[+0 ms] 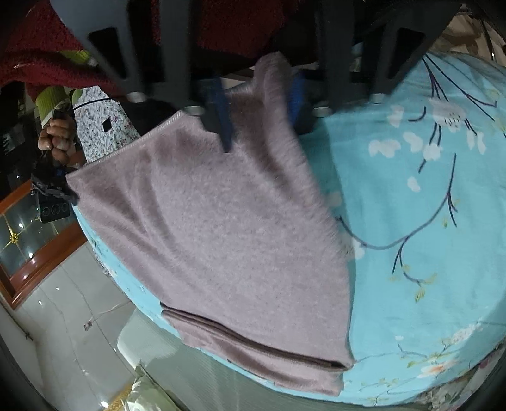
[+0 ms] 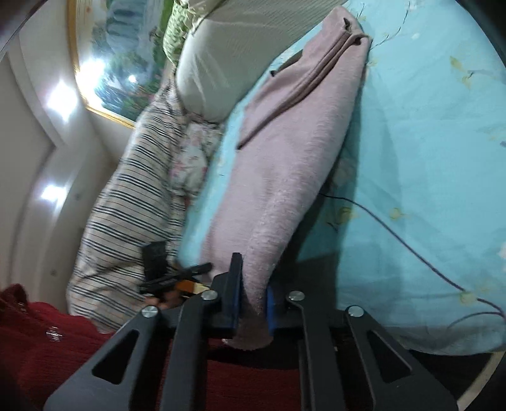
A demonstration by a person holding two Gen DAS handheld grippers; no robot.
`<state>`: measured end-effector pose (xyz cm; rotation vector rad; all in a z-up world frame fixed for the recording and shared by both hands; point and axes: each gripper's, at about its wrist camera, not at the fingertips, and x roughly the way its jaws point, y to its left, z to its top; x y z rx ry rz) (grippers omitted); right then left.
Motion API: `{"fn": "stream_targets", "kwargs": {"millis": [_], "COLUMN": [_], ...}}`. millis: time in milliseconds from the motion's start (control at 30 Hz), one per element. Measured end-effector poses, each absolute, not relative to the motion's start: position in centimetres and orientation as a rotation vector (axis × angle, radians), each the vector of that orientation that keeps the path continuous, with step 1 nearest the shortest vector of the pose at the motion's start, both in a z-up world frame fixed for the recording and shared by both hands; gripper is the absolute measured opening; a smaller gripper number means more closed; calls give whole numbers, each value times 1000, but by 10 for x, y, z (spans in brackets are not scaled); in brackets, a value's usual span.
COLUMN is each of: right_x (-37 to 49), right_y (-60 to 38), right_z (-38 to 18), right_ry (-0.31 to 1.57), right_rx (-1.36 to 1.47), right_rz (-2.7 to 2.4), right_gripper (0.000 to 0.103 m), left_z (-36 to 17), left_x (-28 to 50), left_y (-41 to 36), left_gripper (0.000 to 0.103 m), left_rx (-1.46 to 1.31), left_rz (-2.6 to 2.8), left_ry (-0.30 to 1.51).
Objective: Fold small clothes
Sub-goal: 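Grasp the hem with the left gripper while the right gripper holds it, fold toward the collar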
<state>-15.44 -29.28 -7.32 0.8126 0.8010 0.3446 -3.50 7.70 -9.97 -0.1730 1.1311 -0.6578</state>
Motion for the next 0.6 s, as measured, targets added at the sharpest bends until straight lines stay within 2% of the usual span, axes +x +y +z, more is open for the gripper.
{"fn": "stream_targets", "kwargs": {"millis": [100, 333, 600], "right_x": [-160, -160, -115], "right_y": [-295, -305, -318], "right_z": [-62, -32, 1], "right_ry": [798, 767, 725], "right_rx": [753, 655, 588], "right_rz": [289, 219, 170], "right_gripper": [9, 8, 8], "left_z": [-96, -51, -6], "left_x": [-40, -44, -11], "left_y": [80, 101, 105], "left_gripper": [8, 6, 4], "left_rx": [-174, -326, -396], "left_rz": [-671, -673, -652], "left_ry": [1111, 940, 793]}}
